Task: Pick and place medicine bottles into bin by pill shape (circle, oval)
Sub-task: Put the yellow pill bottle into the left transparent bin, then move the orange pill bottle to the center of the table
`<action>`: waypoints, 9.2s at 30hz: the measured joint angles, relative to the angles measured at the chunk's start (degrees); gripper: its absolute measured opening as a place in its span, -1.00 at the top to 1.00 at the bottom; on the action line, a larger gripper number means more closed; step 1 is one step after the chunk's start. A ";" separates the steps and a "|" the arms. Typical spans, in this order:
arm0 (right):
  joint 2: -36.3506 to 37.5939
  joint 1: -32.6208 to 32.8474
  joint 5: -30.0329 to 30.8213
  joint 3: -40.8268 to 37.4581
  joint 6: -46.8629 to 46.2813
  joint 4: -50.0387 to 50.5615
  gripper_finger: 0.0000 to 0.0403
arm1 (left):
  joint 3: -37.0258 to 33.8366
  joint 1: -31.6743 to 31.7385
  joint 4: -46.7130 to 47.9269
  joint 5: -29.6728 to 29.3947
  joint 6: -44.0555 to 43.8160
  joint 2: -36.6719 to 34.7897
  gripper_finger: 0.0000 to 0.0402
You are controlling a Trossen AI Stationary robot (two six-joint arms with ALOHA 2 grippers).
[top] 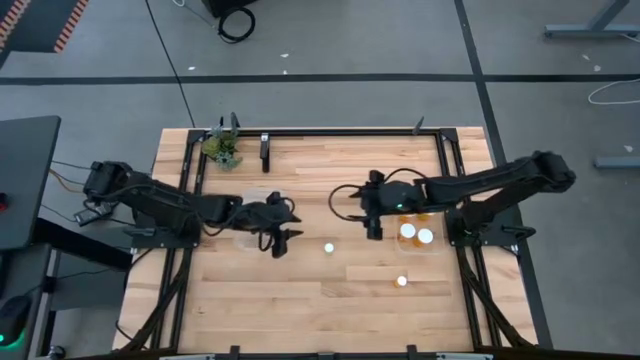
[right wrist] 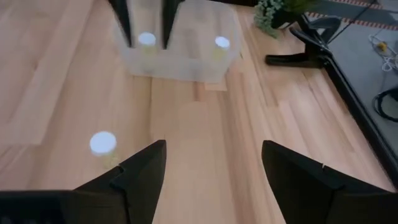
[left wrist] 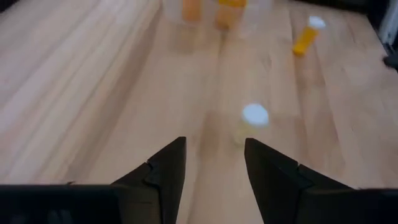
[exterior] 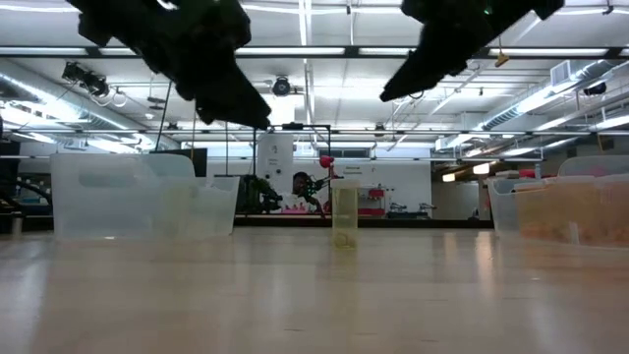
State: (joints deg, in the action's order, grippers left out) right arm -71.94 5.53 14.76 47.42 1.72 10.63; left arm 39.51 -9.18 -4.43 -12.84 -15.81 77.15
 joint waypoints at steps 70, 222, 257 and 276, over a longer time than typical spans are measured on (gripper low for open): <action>9.46 1.89 5.14 -5.62 -4.29 1.52 -0.35 | 25.00 -0.80 5.20 8.13 10.99 32.76 0.05; 9.44 1.74 9.40 -5.60 -20.05 1.40 -0.35 | -12.79 7.51 17.35 0.13 7.34 -9.45 0.36; 9.44 1.72 12.27 -5.60 -21.25 1.45 -0.35 | -12.81 7.44 18.63 -0.21 6.56 -11.02 -0.30; 9.44 0.08 12.26 -5.60 -21.92 1.73 -0.35 | -12.77 7.33 22.32 -0.23 5.55 -15.83 -0.26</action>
State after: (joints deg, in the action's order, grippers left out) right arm -62.50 5.61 27.03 41.82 -20.20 12.36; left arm 26.74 -1.85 17.89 -13.07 -10.26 61.32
